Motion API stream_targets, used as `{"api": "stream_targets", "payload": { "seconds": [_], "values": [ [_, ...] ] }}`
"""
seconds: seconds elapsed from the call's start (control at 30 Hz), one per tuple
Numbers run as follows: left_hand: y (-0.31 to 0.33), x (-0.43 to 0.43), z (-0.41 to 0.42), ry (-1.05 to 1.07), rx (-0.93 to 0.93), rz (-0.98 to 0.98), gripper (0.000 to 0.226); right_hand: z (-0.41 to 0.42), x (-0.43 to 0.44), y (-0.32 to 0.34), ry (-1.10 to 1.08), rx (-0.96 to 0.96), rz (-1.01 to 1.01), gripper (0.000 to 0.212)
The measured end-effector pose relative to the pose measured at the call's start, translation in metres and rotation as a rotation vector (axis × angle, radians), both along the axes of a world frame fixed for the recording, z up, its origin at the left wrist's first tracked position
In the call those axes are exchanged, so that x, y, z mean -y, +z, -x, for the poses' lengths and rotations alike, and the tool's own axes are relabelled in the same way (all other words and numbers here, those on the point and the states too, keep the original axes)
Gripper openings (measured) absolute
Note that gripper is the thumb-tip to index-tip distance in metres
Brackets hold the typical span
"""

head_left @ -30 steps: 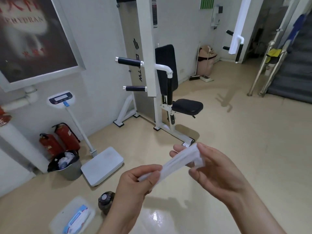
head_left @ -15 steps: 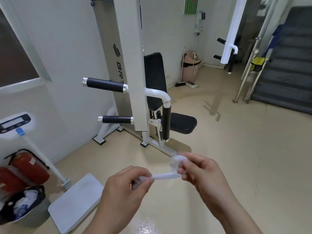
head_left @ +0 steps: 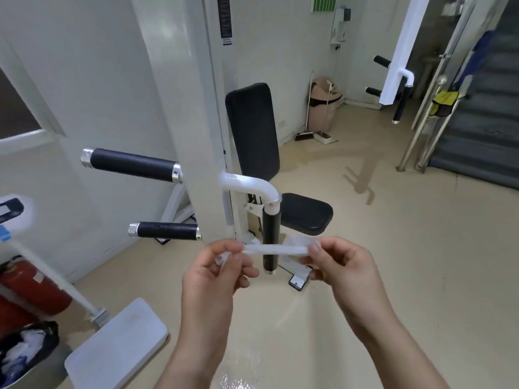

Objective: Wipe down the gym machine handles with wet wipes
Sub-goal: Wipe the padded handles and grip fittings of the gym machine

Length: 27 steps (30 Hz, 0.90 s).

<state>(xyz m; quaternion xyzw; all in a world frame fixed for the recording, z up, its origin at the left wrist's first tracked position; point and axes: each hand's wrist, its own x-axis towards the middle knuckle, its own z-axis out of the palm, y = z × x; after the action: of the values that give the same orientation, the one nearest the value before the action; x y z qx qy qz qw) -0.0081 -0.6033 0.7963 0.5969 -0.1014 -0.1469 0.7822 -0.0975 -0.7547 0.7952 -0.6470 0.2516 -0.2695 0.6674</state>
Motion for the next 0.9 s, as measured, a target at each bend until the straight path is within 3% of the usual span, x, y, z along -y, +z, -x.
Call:
{"api": "stream_targets", "payload": {
  "seconds": [0.13, 0.27, 0.37, 0.47, 0.57, 0.67, 0.73, 0.77, 0.83, 0.9],
  "values": [
    [-0.005, 0.038, -0.004, 0.174, 0.076, -0.105, 0.016, -0.032, 0.031, -0.004, -0.045, -0.014, 0.134, 0.012],
    [-0.004, 0.073, -0.011, 0.229, 0.151, -0.157, 0.03, -0.061, 0.047, -0.008, -0.019, 0.077, 0.189, 0.012],
    [-0.008, 0.089, -0.014, 0.241, 0.29, -0.286, 0.032, -0.075, 0.044, -0.009, 0.125, 0.101, 0.217, 0.017],
    [-0.011, 0.1, -0.013, 0.264, 0.26, -0.301, 0.027, -0.077, 0.049, -0.012, 0.353, 0.132, 0.409, 0.022],
    [-0.01, 0.101, -0.016, 0.258, 0.24, -0.315, 0.024, -0.08, 0.067, -0.014, 0.382, 0.085, 0.685, 0.017],
    [-0.017, 0.098, -0.018, 0.28, 0.478, -0.544, 0.02, -0.084, 0.07, -0.014, 0.301, 0.12, 0.789, 0.018],
    [-0.018, 0.101, -0.019, 0.446, 0.726, -0.831, 0.027, -0.087, 0.066, -0.016, 0.244, 0.142, 0.804, 0.017],
    [-0.021, 0.104, -0.019, 0.519, 0.794, -0.877, 0.032, -0.088, 0.063, -0.019, 0.205, 0.129, 0.813, 0.018],
    [-0.027, 0.111, -0.012, 0.62, 0.822, -0.803, 0.036, -0.087, 0.058, -0.022, 0.147, 0.092, 0.794, 0.02],
    [-0.024, 0.113, -0.007, 0.589, 0.625, -0.643, 0.024, -0.083, 0.054, -0.023, 0.194, 0.086, 0.737, 0.025]
  ]
}}
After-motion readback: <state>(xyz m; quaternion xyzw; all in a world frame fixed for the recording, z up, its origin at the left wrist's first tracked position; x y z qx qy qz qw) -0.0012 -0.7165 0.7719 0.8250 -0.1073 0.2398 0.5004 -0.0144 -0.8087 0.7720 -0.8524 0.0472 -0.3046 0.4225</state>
